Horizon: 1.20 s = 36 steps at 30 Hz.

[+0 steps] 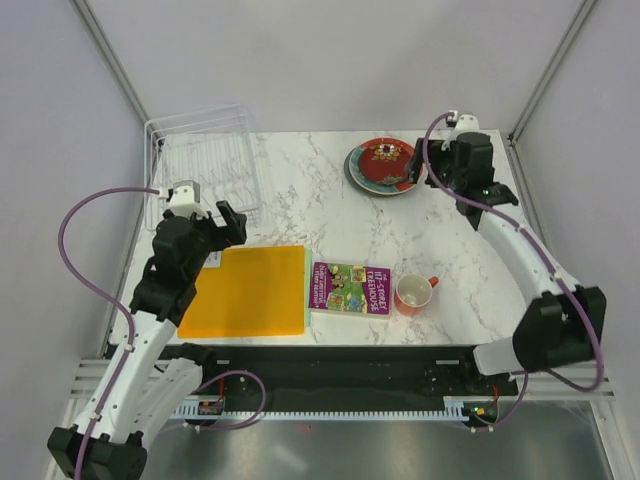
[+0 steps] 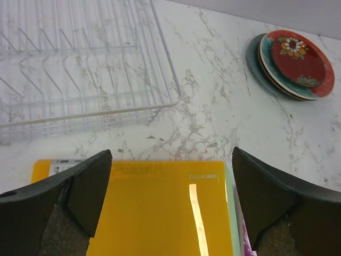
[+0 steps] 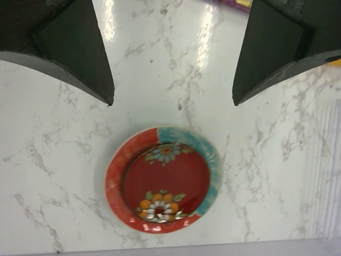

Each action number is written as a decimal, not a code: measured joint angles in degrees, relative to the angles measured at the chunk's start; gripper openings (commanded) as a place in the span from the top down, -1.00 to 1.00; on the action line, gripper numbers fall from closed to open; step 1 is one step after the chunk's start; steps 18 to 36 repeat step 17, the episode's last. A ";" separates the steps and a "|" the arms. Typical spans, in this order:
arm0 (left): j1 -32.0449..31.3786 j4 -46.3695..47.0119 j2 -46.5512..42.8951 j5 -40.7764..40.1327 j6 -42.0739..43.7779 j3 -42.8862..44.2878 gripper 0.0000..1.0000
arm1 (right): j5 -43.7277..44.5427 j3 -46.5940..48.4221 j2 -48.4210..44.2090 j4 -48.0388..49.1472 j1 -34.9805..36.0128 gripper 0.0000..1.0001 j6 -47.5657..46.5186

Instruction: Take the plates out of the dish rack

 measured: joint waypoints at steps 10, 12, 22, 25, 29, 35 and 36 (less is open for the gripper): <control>0.02 4.61 3.89 -7.10 4.98 -1.25 -1.00 | 23.32 -31.01 -26.71 7.08 14.47 -0.96 -4.52; 0.02 5.40 4.66 -7.48 5.22 -1.70 -1.00 | 25.73 -35.89 -29.92 7.52 14.34 -0.96 -3.91; 0.00 8.33 3.54 -9.68 5.44 -5.64 -0.99 | 31.78 -40.41 -35.32 9.70 14.69 -0.96 -2.56; 0.00 8.33 3.54 -9.68 5.44 -5.64 -0.99 | 31.78 -40.41 -35.32 9.70 14.69 -0.96 -2.56; 0.00 8.33 3.54 -9.68 5.44 -5.64 -0.99 | 31.78 -40.41 -35.32 9.70 14.69 -0.96 -2.56; 0.00 8.33 3.54 -9.68 5.44 -5.64 -0.99 | 31.78 -40.41 -35.32 9.70 14.69 -0.96 -2.56; 0.00 8.33 3.54 -9.68 5.44 -5.64 -0.99 | 31.78 -40.41 -35.32 9.70 14.69 -0.96 -2.56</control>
